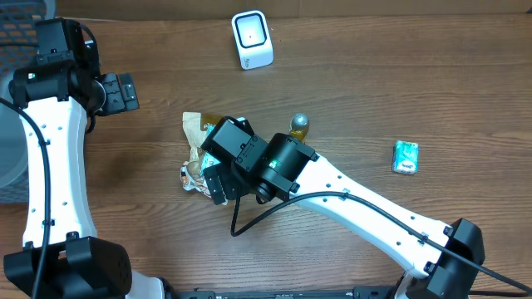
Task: Scan the item barcode
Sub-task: 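Swing the right gripper left over the green-lidded jar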
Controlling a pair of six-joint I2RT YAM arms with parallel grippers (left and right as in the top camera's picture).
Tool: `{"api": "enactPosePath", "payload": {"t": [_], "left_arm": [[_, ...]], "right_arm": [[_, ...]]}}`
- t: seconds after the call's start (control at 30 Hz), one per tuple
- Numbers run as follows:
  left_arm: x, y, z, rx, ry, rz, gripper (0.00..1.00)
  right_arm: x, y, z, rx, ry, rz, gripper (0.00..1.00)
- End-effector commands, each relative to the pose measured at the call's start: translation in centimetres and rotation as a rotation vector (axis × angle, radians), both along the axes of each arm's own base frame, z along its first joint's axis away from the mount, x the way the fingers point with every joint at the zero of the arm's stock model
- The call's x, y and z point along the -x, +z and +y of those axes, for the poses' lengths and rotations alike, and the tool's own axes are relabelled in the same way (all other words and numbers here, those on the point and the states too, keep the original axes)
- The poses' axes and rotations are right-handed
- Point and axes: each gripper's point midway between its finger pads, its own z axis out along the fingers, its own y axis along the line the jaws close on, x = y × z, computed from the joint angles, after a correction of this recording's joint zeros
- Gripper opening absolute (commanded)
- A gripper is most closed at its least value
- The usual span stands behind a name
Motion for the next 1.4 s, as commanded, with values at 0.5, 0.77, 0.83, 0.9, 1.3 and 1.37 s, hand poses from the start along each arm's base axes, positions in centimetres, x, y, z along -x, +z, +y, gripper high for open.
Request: {"api": "enactPosePath", "payload": {"t": [0.5,0.77,0.83,0.9,1.3,1.37], "left_arm": [[-0.1,1.2,0.2,-0.02,-0.014,-0.026,1.0],[-0.1,1.2,0.2,-0.02,-0.014,-0.026,0.99],[-0.1,1.2,0.2,-0.02,-0.014,-0.026,1.0],[-0.1,1.2,0.2,-0.02,-0.014,-0.026,1.0],[-0.1,1.2,0.2,-0.02,-0.014,-0.026,1.0],[-0.1,1.2,0.2,-0.02,-0.014,-0.026,1.0]], "right_arm": [[-0.7,-1.0,-1.0,0.051,-0.001,-0.009,0.73],[-1.9,-2.5,-2.8,0.15,-0.041,-0.075,0.77],[-2.0,-2.9,-2.8,0.148,-0.043,-0.076,0.79],[-2.2,-3.3,-2.8,0.145,-0.048,-0.079,0.79],[-4.2,-5.8,-3.7,0.13,-0.102,-0.107,0.84],[-4.5,-6.2,-3.8,0.127,-0.11,-0.109,0.84]]}}
